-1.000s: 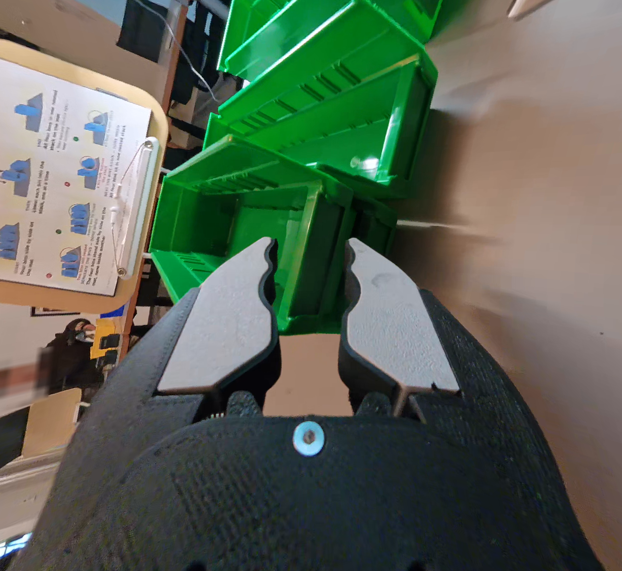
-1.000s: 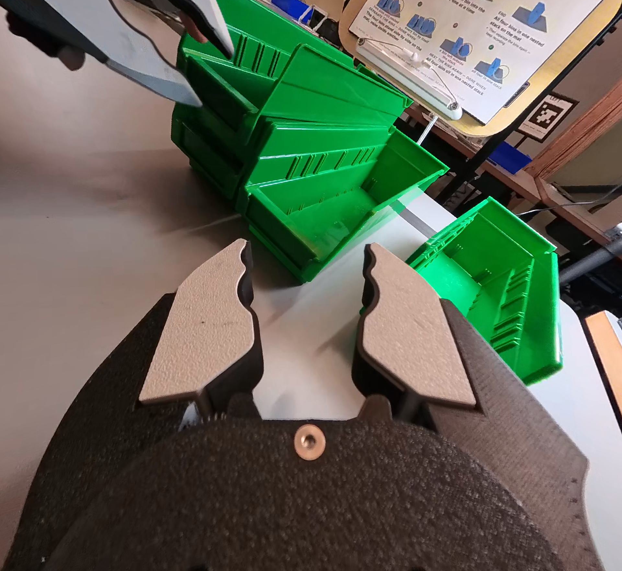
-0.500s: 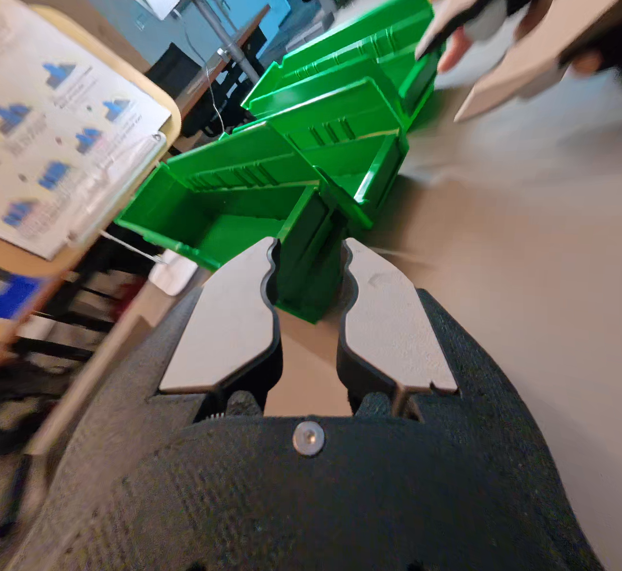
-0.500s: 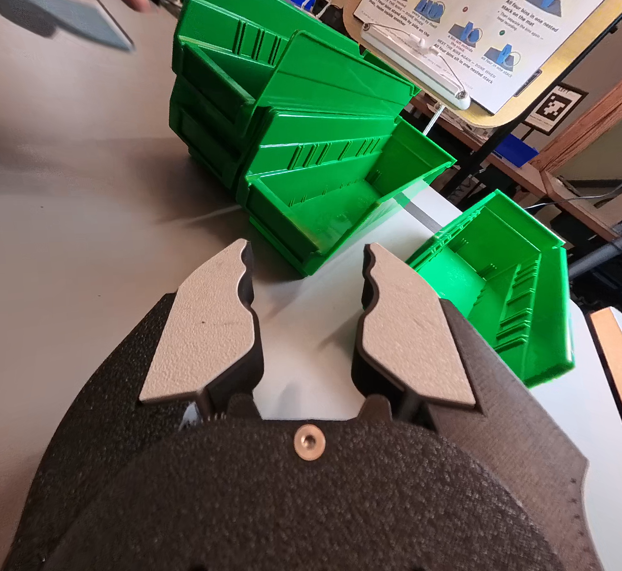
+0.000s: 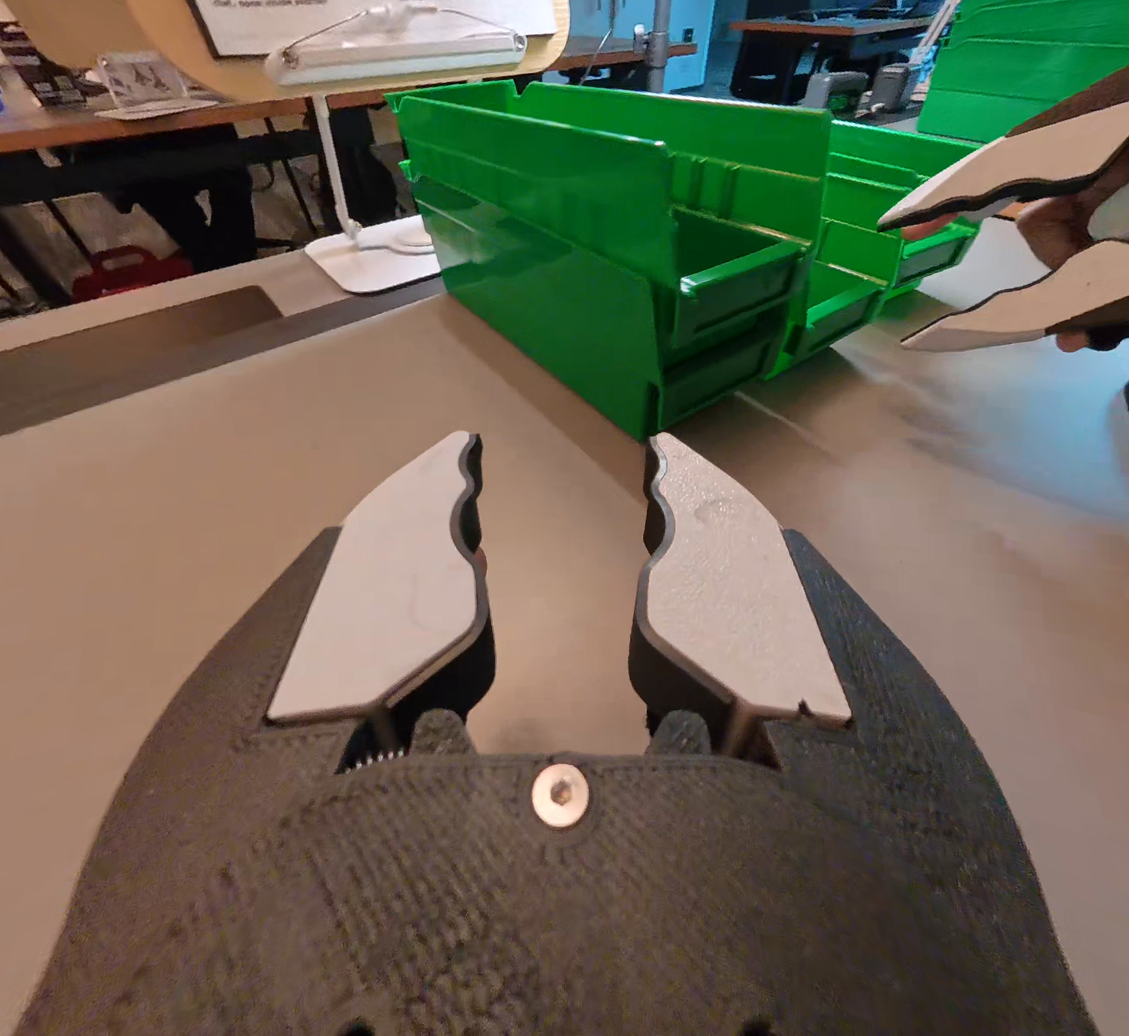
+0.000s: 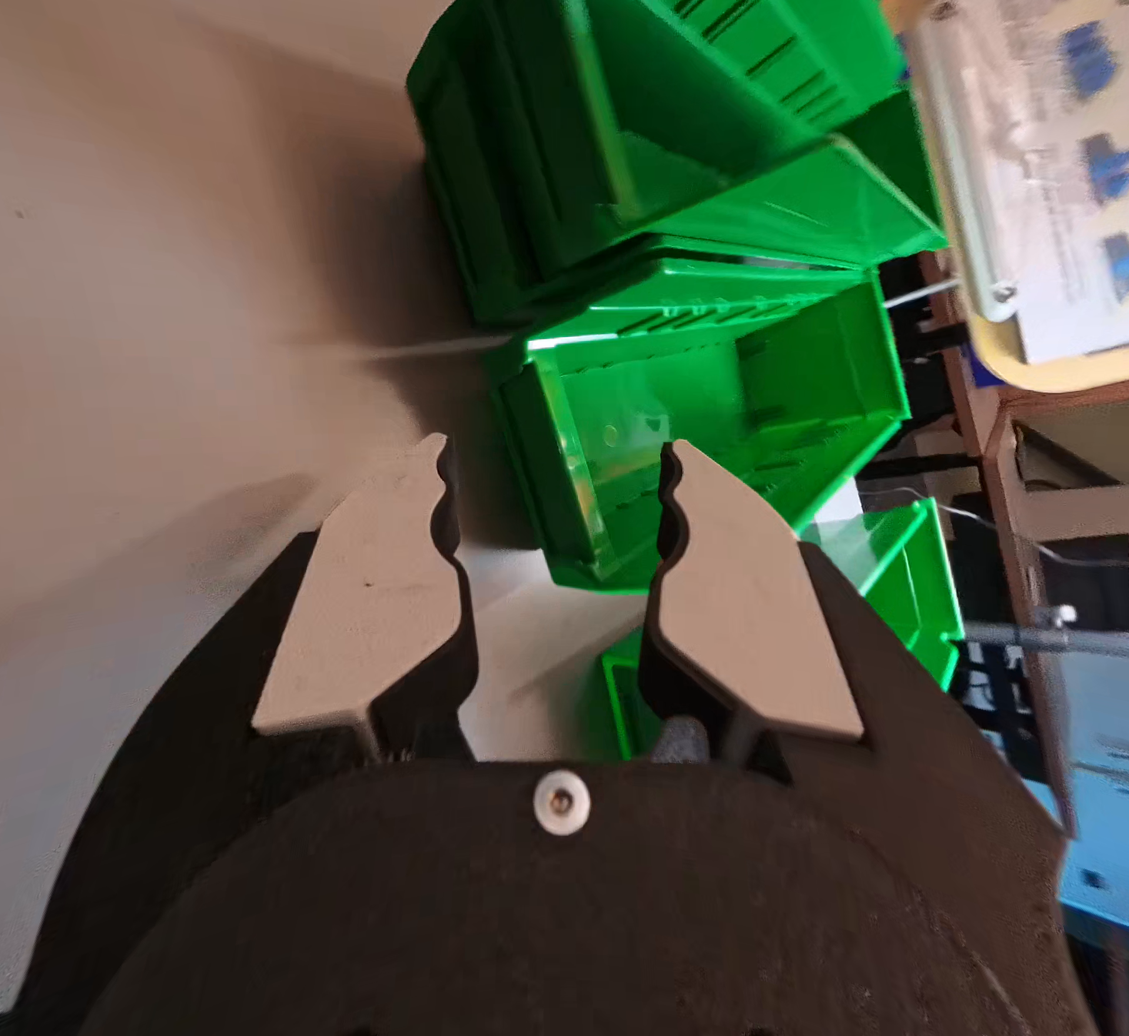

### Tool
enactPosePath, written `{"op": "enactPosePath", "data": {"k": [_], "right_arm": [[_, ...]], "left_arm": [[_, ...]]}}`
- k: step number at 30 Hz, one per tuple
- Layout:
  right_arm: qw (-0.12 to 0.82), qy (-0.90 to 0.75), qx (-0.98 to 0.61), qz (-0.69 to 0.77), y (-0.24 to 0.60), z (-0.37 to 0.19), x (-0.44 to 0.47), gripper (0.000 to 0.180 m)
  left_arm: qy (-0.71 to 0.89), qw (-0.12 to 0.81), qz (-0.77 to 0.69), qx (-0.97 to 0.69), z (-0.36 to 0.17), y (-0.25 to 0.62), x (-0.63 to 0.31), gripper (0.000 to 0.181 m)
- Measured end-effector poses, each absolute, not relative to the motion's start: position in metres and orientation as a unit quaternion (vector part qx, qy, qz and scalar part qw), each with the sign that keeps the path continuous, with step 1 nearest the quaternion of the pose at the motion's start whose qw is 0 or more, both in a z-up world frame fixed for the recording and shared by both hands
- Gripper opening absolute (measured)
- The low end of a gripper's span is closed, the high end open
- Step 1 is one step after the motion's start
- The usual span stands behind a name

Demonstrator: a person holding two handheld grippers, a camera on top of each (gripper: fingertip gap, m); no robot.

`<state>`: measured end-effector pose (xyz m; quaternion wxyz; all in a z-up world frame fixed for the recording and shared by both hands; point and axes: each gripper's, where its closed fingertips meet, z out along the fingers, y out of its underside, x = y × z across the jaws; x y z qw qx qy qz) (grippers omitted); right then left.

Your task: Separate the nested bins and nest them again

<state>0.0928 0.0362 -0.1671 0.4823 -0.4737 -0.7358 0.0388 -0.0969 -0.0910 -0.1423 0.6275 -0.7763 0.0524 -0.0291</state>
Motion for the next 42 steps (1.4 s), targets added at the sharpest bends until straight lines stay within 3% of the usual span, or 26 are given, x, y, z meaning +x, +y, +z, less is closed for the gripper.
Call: {"op": "enactPosePath", "data": {"k": [4, 10, 14, 18, 23, 34, 42], "right_arm": [[0.408, -0.79, -0.456, -0.046, 0.057, -0.189, 0.078, 0.066], [0.332, -0.824, -0.444, -0.117, 0.071, -0.218, 0.077, 0.056], [0.34, -0.826, -0.426, -0.142, 0.079, -0.224, 0.075, 0.033], [0.344, -0.824, -0.432, -0.125, 0.075, -0.222, 0.078, 0.029], [0.378, -0.811, -0.428, -0.128, 0.072, -0.184, 0.085, 0.027], [0.437, -0.799, -0.398, -0.107, 0.048, -0.036, 0.045, 0.028], [0.404, -0.819, -0.395, -0.099, 0.035, -0.035, -0.012, 0.031]], "left_arm": [[0.04, 0.619, -0.033, -0.784, -0.149, -0.09, -0.101, 0.052], [0.049, 0.621, -0.033, -0.782, -0.149, -0.094, -0.098, 0.051], [0.052, 0.621, -0.04, -0.781, -0.148, -0.095, -0.095, 0.051], [0.059, 0.623, -0.034, -0.779, -0.146, -0.097, -0.093, 0.051], [0.054, 0.62, -0.041, -0.782, -0.147, -0.095, -0.097, 0.051], [0.058, 0.614, -0.035, -0.787, -0.152, -0.094, -0.097, 0.051], [0.07, 0.621, -0.02, -0.781, -0.149, -0.096, -0.096, 0.05]]}}
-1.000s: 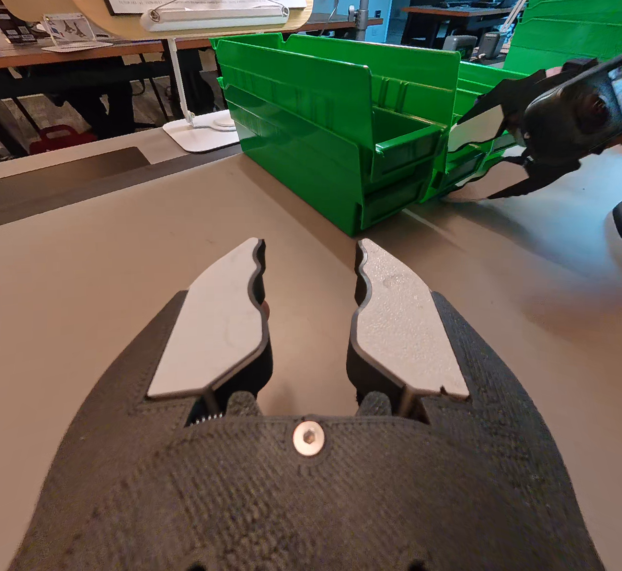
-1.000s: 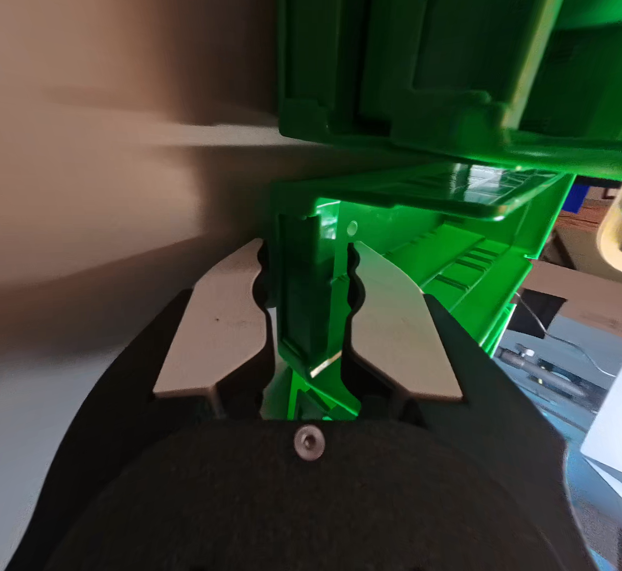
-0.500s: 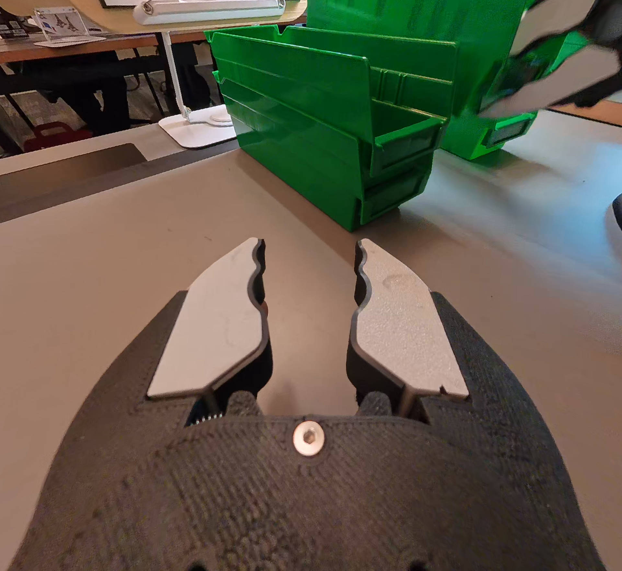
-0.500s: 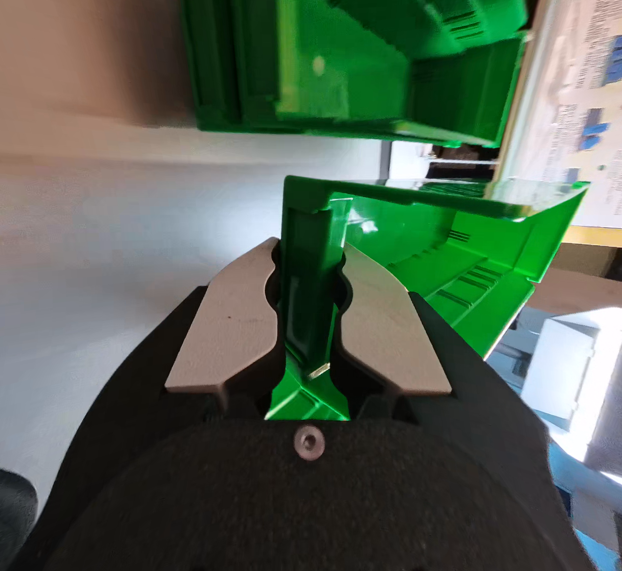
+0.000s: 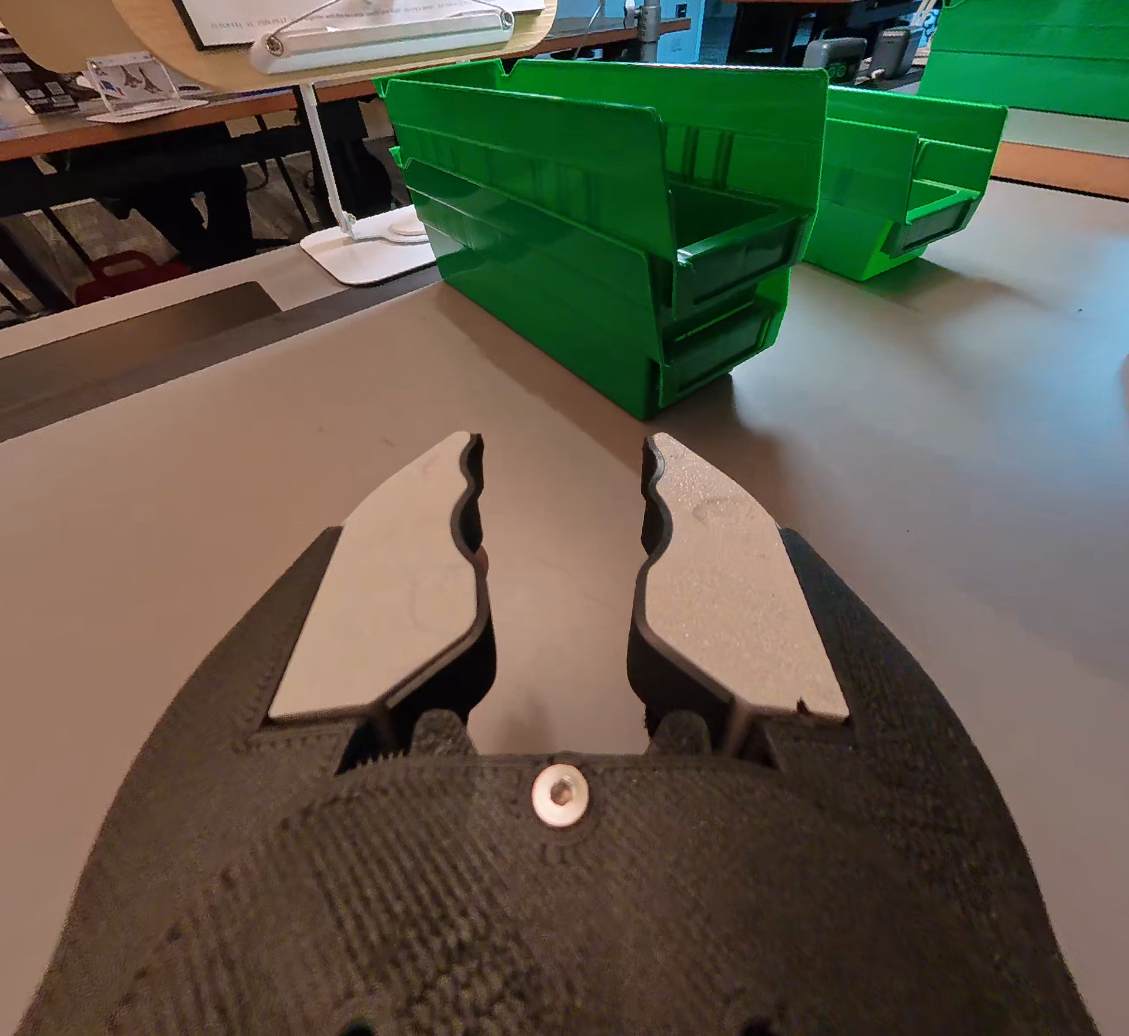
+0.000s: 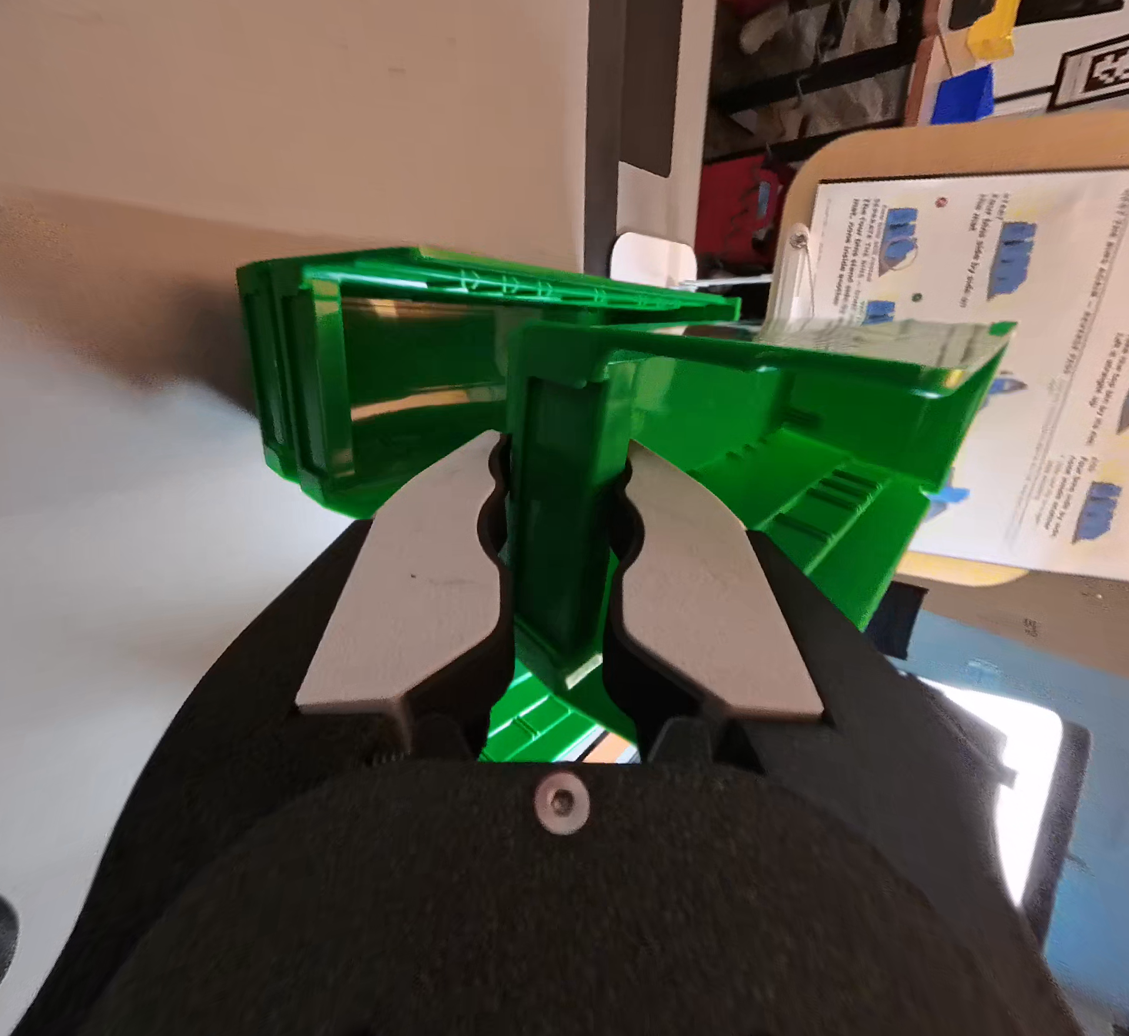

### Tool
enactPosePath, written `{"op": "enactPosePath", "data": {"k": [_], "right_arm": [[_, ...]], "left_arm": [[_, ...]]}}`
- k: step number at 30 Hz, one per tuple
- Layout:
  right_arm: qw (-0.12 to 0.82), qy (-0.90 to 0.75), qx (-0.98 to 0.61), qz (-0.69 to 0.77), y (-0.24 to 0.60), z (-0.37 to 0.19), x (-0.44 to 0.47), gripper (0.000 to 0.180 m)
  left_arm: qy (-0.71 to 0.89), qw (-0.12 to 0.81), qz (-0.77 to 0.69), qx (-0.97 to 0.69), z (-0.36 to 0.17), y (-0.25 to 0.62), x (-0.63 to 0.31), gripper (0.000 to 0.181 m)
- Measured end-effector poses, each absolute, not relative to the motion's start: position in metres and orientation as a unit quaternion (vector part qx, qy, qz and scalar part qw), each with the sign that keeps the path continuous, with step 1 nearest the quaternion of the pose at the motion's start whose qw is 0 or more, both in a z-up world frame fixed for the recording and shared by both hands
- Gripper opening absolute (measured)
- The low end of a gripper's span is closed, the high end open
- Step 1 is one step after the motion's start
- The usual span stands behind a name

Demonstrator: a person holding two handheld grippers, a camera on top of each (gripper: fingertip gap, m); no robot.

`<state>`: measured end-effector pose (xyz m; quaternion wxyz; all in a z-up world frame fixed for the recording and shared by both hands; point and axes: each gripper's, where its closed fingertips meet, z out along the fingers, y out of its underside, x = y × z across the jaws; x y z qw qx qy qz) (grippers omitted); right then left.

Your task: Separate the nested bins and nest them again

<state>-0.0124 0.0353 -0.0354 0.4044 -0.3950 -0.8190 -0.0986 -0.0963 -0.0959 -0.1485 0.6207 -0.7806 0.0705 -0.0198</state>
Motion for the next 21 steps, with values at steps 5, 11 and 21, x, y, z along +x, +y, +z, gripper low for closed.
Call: {"op": "enactPosePath", "data": {"k": [5, 11, 21], "right_arm": [[0.377, -0.834, -0.387, -0.11, 0.034, -0.066, -0.026, 0.033], [0.378, -0.833, -0.388, -0.116, 0.033, -0.075, -0.031, 0.03], [0.365, -0.811, -0.436, -0.136, 0.027, -0.089, -0.025, 0.03]], "left_arm": [[0.076, 0.622, -0.017, -0.779, -0.147, -0.096, -0.096, 0.049], [0.078, 0.623, -0.017, -0.778, -0.147, -0.097, -0.095, 0.049], [0.082, 0.619, -0.01, -0.781, -0.15, -0.096, -0.094, 0.048]]}}
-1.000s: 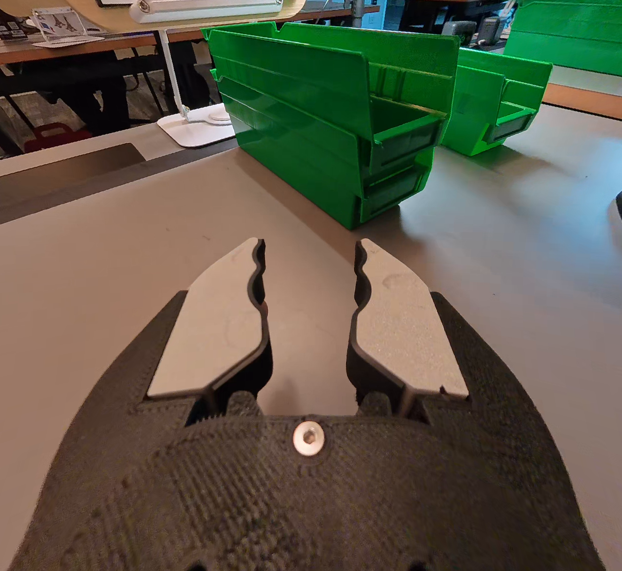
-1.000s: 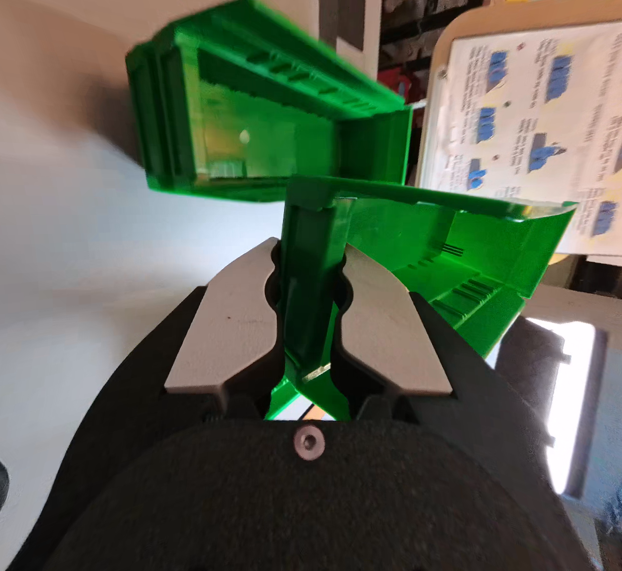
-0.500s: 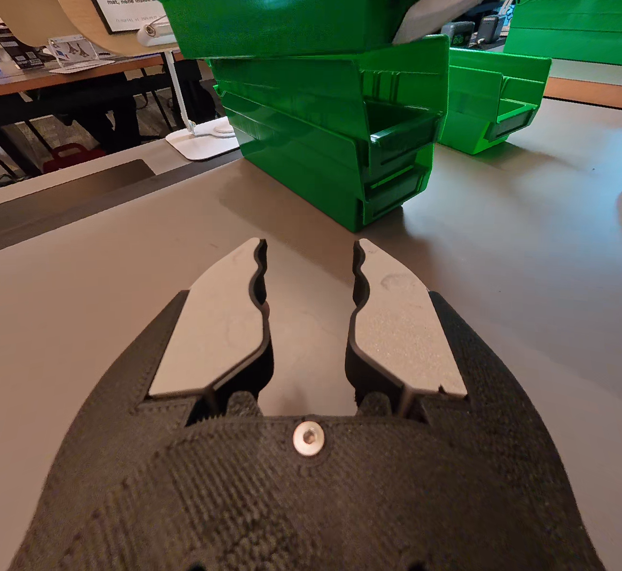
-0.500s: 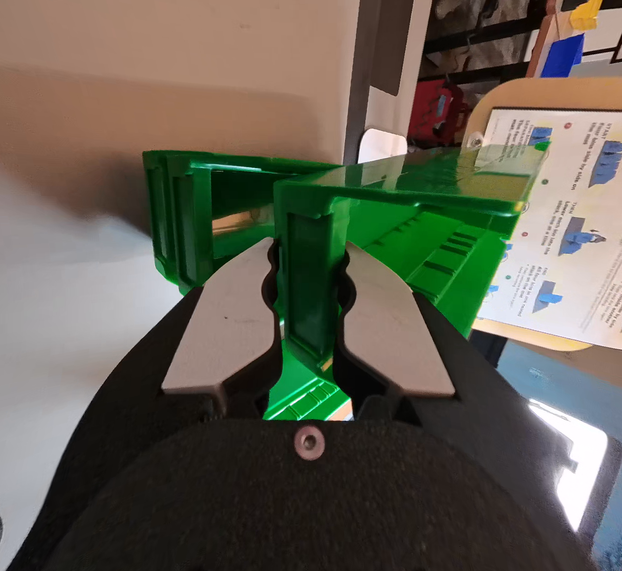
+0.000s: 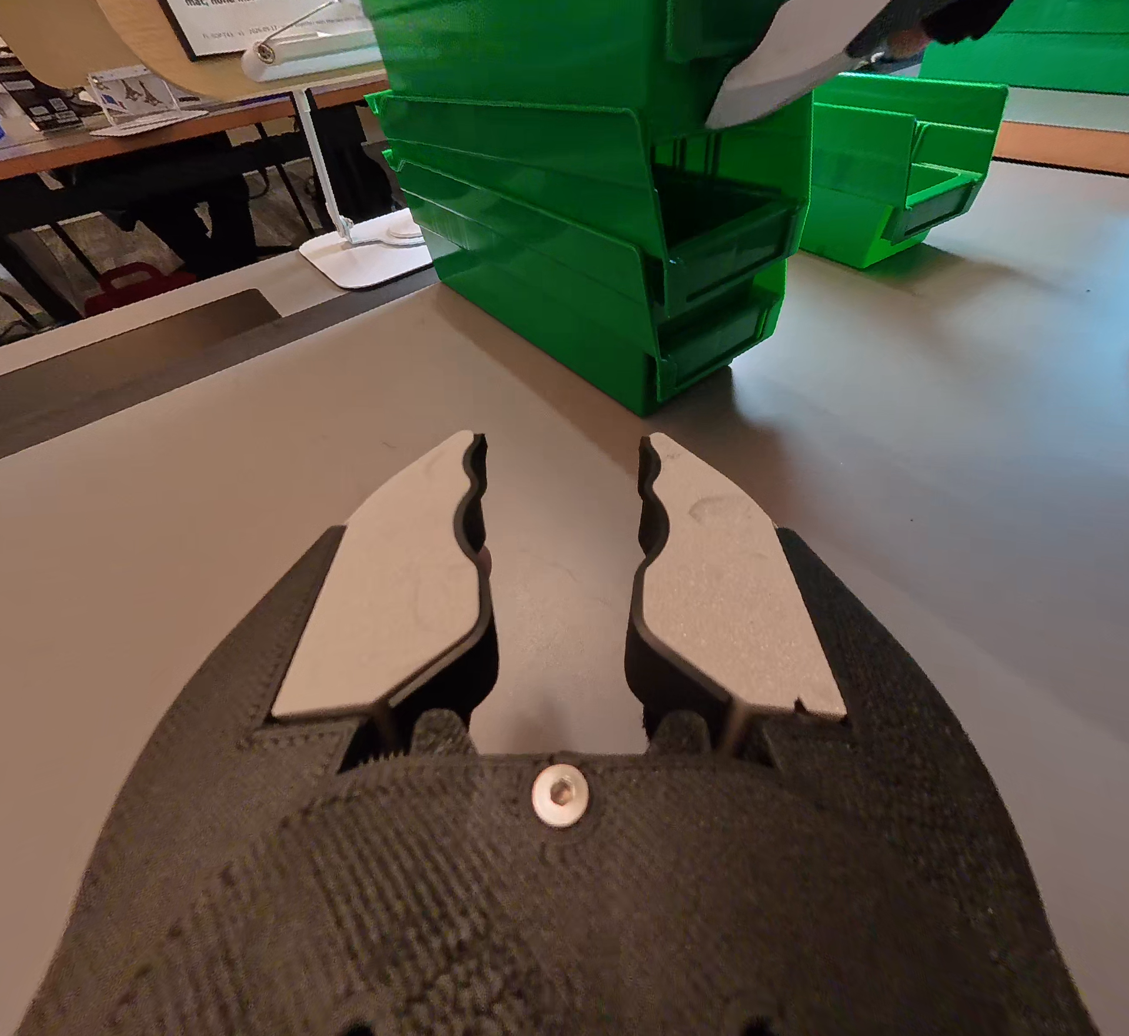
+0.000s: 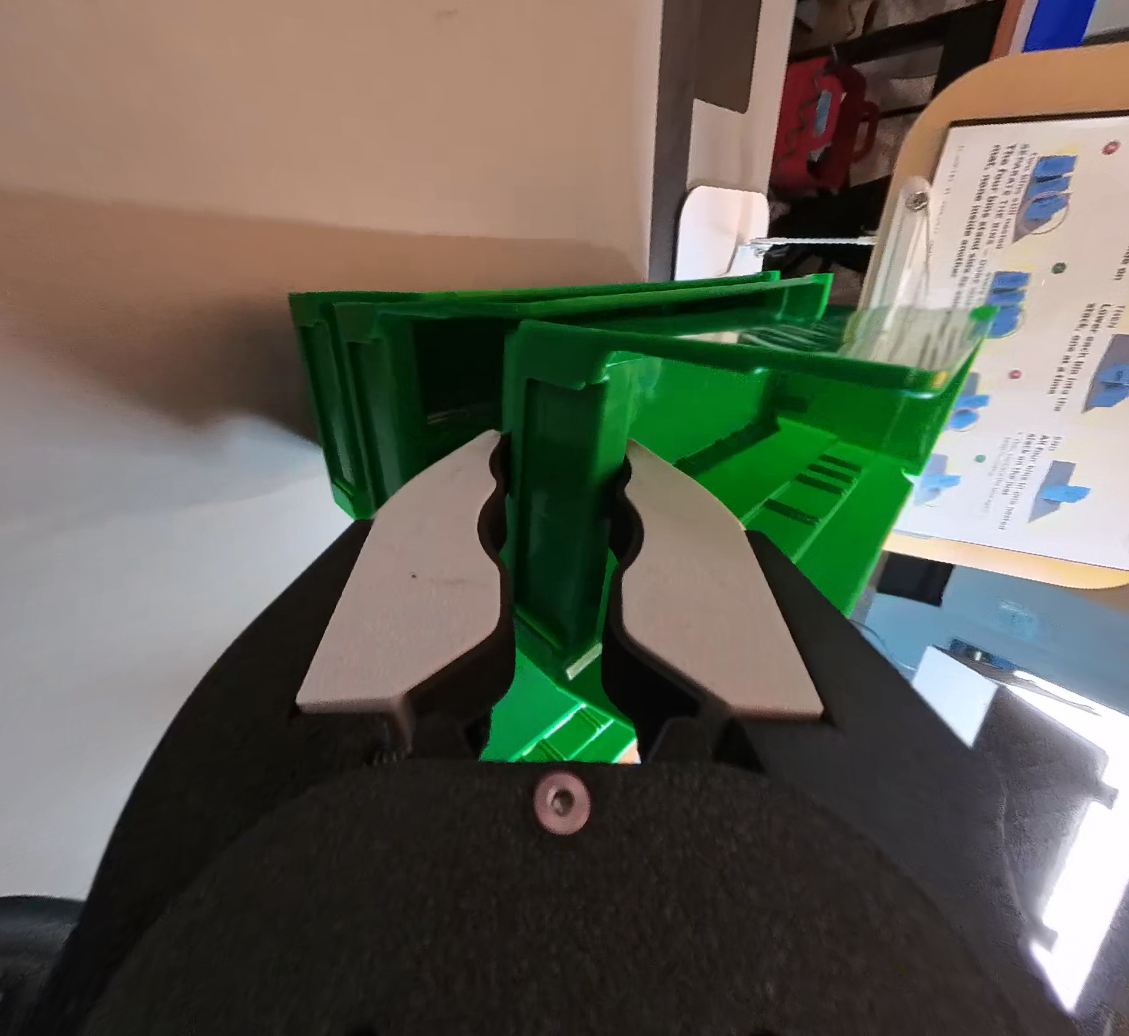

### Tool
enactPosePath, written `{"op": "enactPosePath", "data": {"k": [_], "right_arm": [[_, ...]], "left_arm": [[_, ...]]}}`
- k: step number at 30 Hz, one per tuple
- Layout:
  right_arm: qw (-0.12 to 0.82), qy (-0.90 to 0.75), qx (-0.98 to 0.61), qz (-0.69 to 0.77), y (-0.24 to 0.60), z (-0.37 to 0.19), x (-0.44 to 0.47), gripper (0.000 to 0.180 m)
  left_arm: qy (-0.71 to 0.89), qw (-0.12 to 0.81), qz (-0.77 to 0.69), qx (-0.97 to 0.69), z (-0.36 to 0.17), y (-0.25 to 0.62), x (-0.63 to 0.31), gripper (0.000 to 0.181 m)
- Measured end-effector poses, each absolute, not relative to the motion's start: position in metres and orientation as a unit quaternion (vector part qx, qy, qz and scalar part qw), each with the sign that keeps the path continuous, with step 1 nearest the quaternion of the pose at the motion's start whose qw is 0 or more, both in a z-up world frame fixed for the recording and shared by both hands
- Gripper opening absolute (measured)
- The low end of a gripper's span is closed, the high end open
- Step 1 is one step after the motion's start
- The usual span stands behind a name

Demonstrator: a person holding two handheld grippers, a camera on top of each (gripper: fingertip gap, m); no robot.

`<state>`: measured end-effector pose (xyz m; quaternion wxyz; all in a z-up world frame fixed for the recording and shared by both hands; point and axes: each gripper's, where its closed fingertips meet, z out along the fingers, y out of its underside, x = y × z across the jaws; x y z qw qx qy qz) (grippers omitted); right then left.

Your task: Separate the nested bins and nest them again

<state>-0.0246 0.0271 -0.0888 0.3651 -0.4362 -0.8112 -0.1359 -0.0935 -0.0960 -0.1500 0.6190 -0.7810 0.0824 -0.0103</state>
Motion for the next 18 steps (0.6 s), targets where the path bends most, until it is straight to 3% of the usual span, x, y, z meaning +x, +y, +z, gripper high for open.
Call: {"op": "enactPosePath", "data": {"k": [8, 10, 18], "right_arm": [[0.346, -0.827, -0.417, -0.147, 0.029, -0.115, -0.027, 0.034], [0.357, -0.831, -0.399, -0.148, 0.026, -0.112, -0.029, 0.045], [0.386, -0.818, -0.426, -0.024, 0.002, -0.073, -0.017, 0.046]], "left_arm": [[0.082, 0.622, -0.01, -0.779, -0.148, -0.097, -0.094, 0.048], [0.082, 0.621, -0.011, -0.779, -0.149, -0.097, -0.094, 0.048], [0.081, 0.623, -0.01, -0.778, -0.148, -0.097, -0.094, 0.048]]}}
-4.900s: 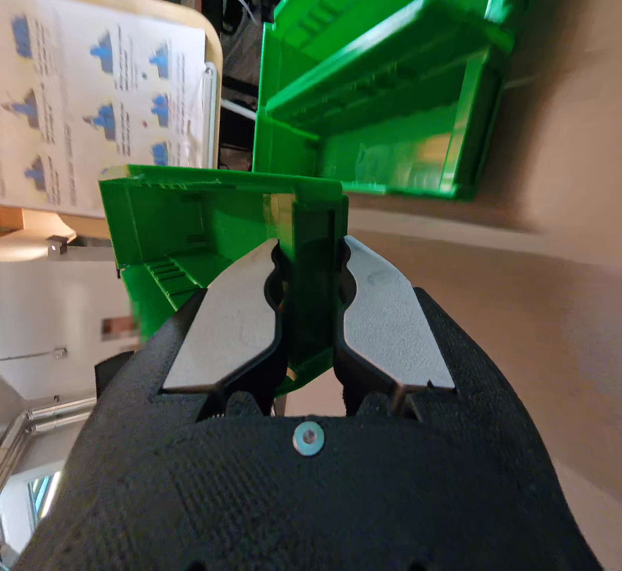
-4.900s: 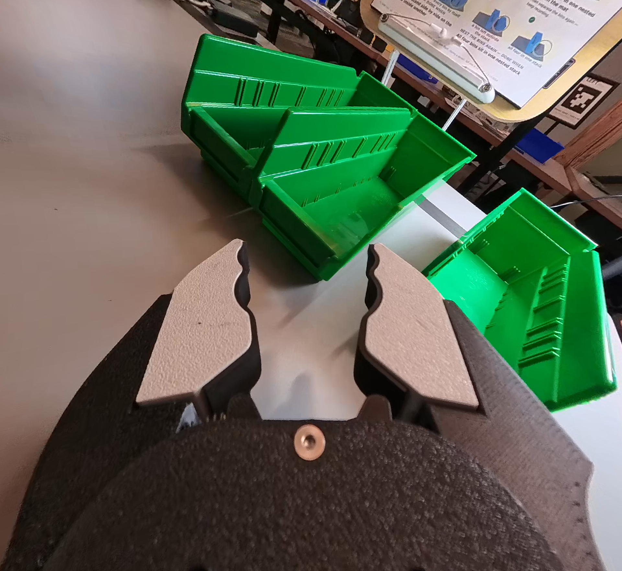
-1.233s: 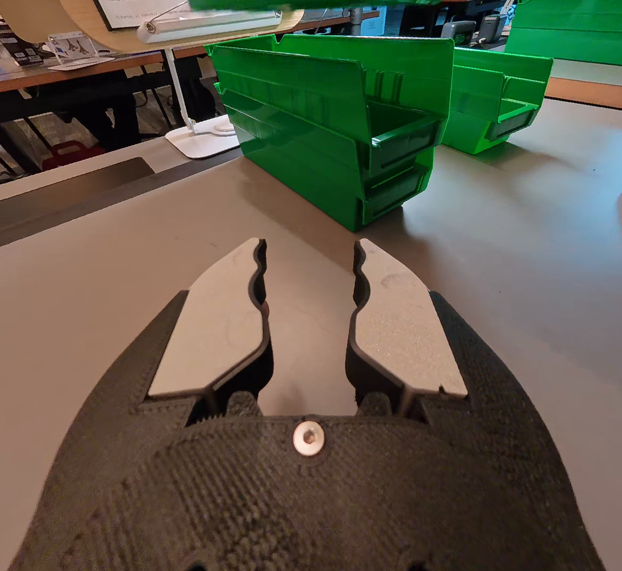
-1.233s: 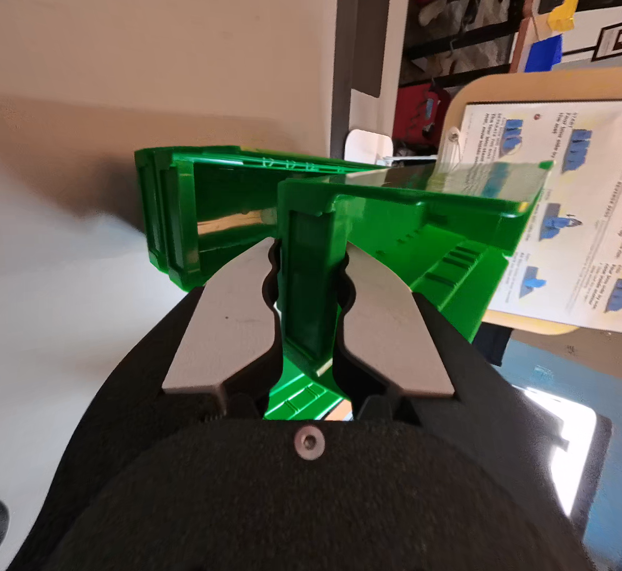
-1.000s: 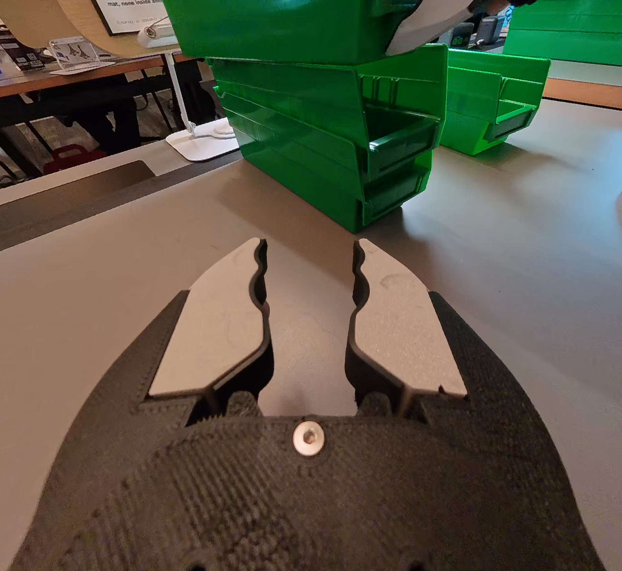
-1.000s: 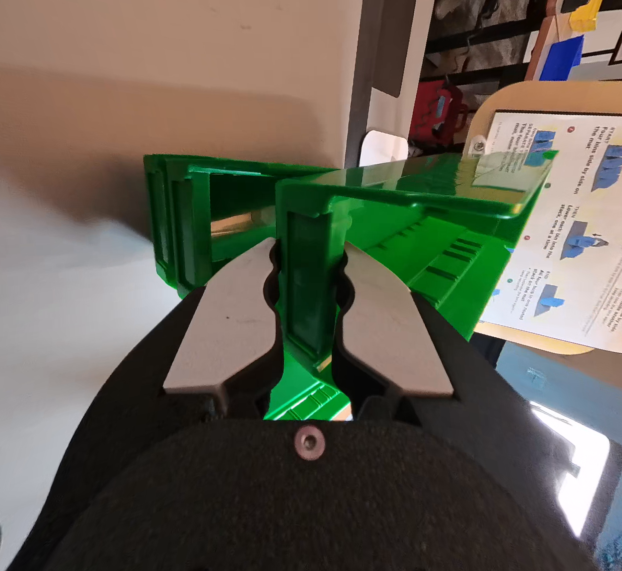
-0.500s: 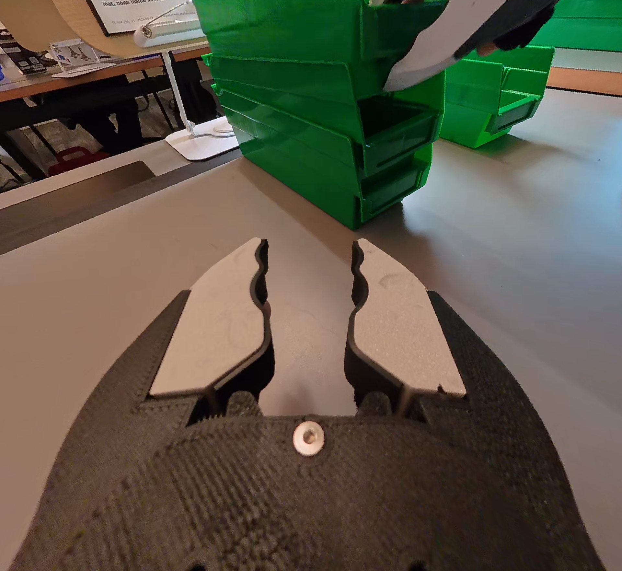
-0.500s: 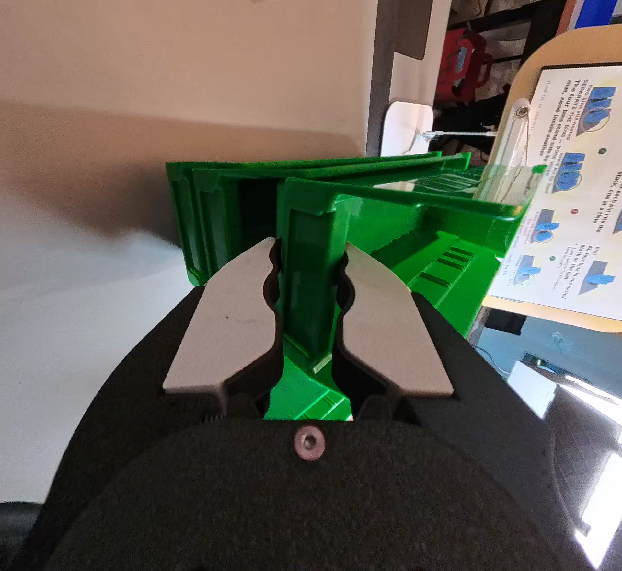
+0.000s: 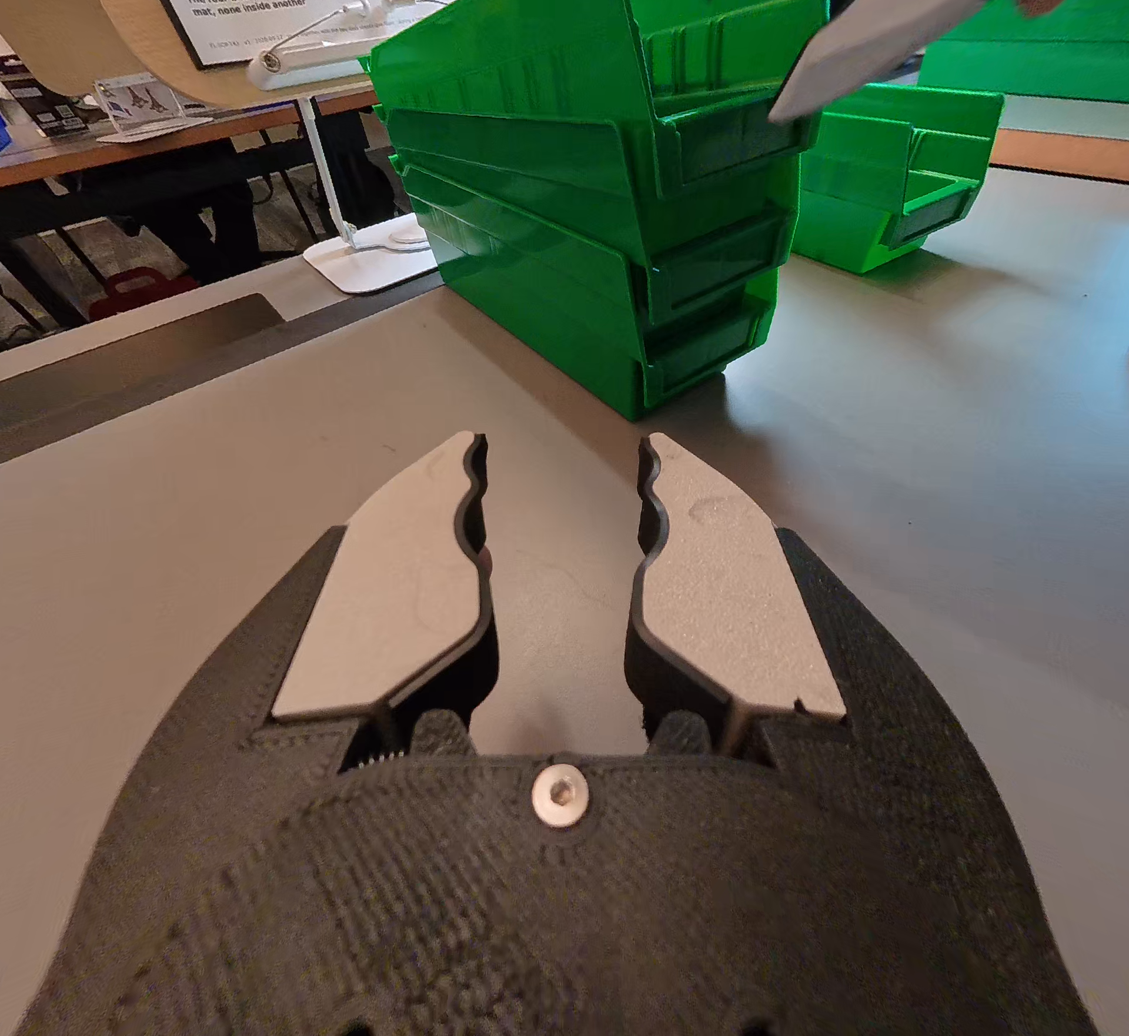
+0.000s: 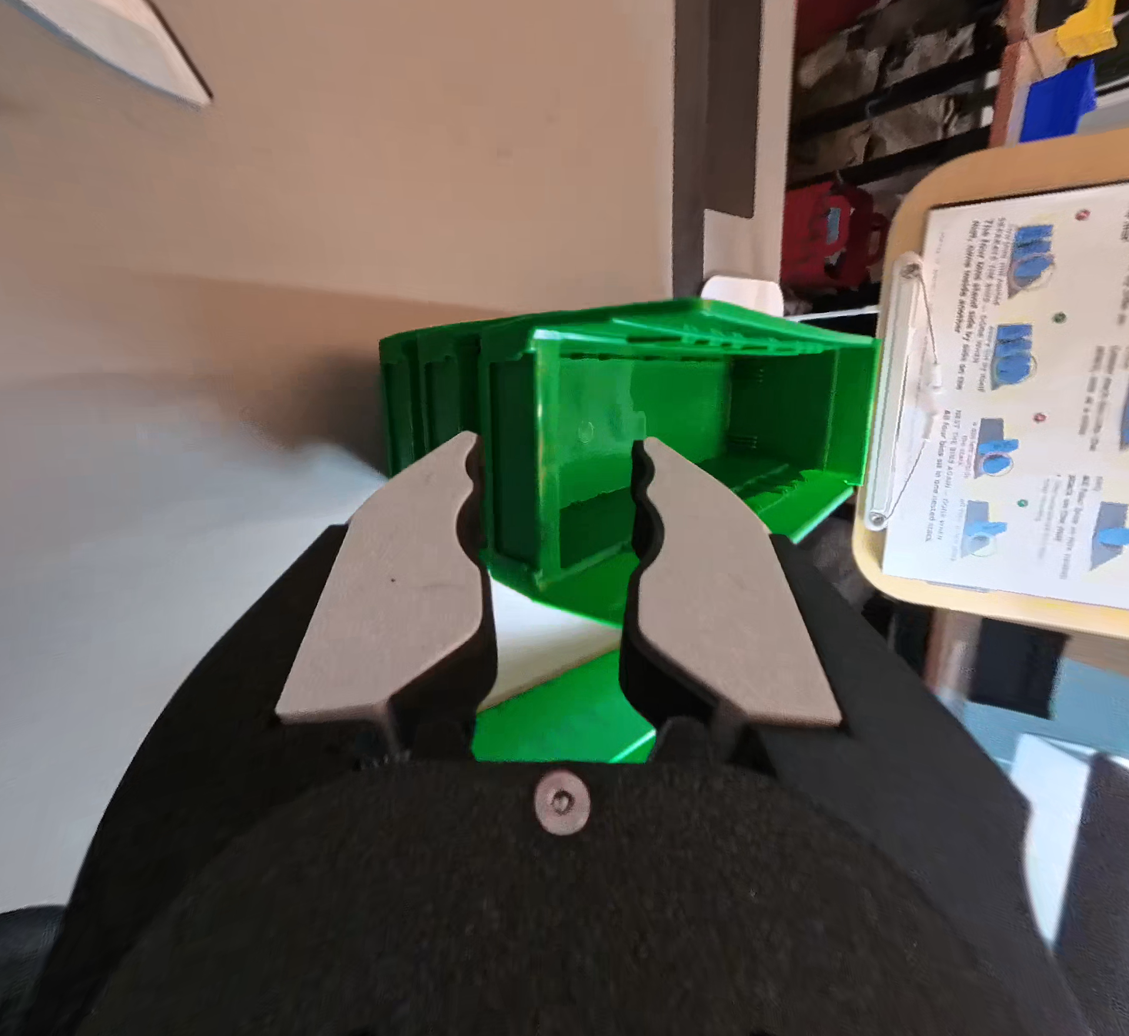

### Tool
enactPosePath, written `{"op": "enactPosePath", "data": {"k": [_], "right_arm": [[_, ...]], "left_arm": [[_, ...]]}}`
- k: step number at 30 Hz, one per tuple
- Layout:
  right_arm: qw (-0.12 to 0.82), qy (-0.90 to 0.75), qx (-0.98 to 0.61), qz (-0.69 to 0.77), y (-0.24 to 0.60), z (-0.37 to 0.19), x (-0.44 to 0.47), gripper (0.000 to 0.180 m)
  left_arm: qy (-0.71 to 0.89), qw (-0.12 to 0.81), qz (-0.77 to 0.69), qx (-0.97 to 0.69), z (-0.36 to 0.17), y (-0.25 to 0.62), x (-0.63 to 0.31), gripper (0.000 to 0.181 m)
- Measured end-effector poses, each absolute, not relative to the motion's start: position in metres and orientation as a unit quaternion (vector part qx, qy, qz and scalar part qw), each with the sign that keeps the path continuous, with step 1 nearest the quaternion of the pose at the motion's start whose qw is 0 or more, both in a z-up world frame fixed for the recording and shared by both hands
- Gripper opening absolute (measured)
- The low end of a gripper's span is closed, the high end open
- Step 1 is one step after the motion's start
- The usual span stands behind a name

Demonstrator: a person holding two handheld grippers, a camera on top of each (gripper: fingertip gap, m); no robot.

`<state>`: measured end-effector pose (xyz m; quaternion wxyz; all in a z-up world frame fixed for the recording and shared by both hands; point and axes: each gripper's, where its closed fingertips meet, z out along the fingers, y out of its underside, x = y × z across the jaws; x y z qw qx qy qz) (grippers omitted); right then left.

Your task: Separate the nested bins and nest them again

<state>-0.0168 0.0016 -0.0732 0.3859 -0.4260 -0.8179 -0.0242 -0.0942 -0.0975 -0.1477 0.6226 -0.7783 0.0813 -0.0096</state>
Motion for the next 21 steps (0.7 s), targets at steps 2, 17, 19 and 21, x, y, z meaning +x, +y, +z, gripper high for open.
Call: {"op": "enactPosePath", "data": {"k": [2, 17, 19, 21], "right_arm": [[0.41, -0.799, -0.439, 0.021, 0.002, -0.056, -0.006, 0.044], [0.325, -0.75, -0.571, -0.08, 0.116, -0.159, 0.197, 0.058], [0.312, -0.759, -0.564, -0.092, 0.12, -0.183, 0.2, 0.06], [0.308, -0.765, -0.552, -0.121, 0.13, -0.199, 0.199, 0.06]], "left_arm": [[0.081, 0.623, -0.008, -0.778, -0.147, -0.098, -0.094, 0.048], [0.092, 0.615, 0.012, -0.783, -0.153, -0.096, -0.092, 0.048], [0.093, 0.612, 0.017, -0.786, -0.155, -0.095, -0.092, 0.049], [0.094, 0.613, 0.021, -0.784, -0.155, -0.095, -0.091, 0.051]]}}
